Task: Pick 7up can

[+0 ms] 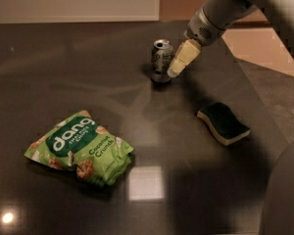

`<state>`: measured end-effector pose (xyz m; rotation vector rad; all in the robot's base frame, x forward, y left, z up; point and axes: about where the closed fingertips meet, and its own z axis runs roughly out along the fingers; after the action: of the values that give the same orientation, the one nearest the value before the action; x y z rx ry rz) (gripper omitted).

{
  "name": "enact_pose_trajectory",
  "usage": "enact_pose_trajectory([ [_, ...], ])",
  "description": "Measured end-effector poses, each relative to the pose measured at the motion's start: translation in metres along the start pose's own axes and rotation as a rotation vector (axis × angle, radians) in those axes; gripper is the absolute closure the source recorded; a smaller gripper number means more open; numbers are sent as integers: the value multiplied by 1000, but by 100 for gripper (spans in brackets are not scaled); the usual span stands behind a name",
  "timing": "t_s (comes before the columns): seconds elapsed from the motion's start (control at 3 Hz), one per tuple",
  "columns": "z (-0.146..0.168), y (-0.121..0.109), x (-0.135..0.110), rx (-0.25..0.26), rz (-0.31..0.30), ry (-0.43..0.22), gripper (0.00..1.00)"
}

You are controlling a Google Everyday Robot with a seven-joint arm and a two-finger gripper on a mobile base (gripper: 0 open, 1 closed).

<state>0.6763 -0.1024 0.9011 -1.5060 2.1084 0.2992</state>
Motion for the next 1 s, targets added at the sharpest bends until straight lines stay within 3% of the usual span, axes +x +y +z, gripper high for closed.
enact_pose_trajectory([
  [0.67, 11, -6, -14, -6, 9, -60, 0],
  [1.0, 17, -4, -23, -23, -16, -87, 0],
])
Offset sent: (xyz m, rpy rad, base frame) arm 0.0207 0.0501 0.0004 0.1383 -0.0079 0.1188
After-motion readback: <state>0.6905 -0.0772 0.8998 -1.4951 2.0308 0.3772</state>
